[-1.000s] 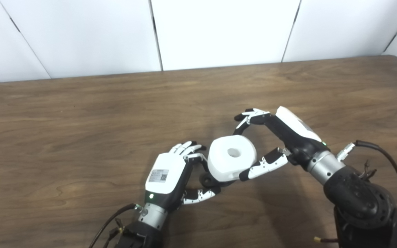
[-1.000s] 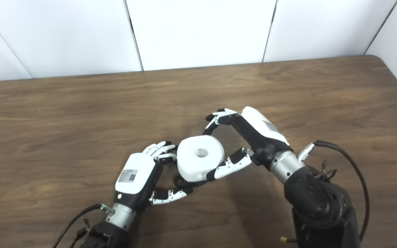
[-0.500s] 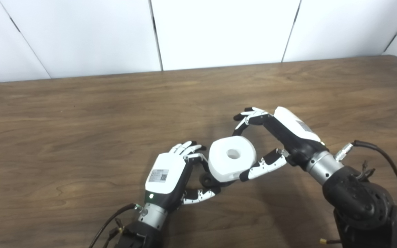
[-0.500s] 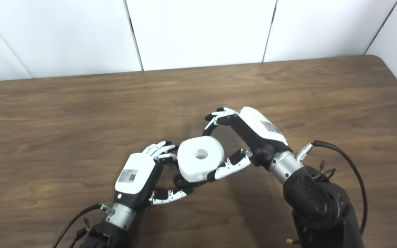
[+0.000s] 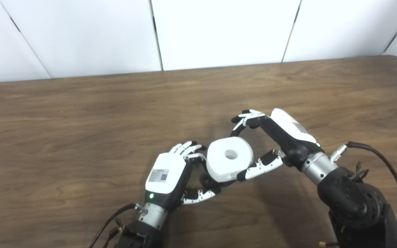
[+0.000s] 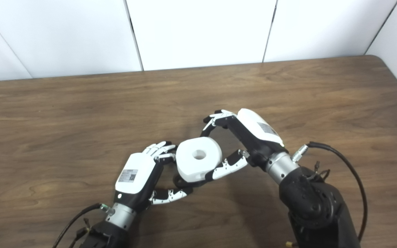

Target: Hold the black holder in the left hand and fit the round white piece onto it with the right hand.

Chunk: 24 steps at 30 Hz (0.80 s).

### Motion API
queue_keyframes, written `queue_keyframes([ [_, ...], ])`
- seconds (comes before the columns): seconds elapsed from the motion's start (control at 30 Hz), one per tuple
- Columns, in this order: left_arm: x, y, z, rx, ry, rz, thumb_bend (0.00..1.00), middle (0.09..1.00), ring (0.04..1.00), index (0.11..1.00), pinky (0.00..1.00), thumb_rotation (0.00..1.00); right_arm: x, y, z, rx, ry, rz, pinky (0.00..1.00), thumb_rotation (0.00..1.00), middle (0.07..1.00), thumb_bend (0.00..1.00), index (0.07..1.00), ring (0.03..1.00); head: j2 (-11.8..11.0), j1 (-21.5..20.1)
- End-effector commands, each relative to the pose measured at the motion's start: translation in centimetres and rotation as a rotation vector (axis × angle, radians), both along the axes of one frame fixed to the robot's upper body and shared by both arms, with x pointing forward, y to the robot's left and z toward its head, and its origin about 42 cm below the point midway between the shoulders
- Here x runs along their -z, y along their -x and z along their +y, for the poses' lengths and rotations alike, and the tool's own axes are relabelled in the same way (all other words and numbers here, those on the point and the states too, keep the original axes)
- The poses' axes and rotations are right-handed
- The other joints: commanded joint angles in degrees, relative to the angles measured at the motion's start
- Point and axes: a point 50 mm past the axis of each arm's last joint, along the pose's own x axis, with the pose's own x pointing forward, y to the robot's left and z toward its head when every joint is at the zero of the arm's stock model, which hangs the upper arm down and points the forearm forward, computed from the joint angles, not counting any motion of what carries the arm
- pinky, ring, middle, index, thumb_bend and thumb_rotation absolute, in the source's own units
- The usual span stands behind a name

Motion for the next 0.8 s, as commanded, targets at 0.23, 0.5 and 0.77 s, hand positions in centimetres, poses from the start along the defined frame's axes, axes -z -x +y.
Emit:
queue_keyframes([
  [0.23, 0.85, 0.56, 0.04, 0.016, -0.049, 0.052, 0.52, 0.817, 0.884, 0.488, 0.88, 0.05, -0.72, -0.41, 0.33, -0.007, 0.002, -0.064, 0.78, 0.13, 0.815, 0.52, 0.483, 0.918, 0.23, 0.18],
  [0.5, 0.83, 0.46, -0.14, 0.014, -0.047, 0.051, 0.52, 0.817, 0.884, 0.488, 0.88, 0.05, -0.63, -0.51, 0.29, -0.018, 0.01, -0.058, 0.78, 0.13, 0.816, 0.52, 0.483, 0.921, 0.48, 0.37],
  [0.77, 0.7, 0.43, -0.28, 0.013, -0.052, 0.049, 0.52, 0.818, 0.885, 0.488, 0.88, 0.05, -0.59, -0.48, 0.28, -0.027, 0.022, -0.048, 0.79, 0.13, 0.82, 0.52, 0.483, 0.929, 0.66, 0.48],
])
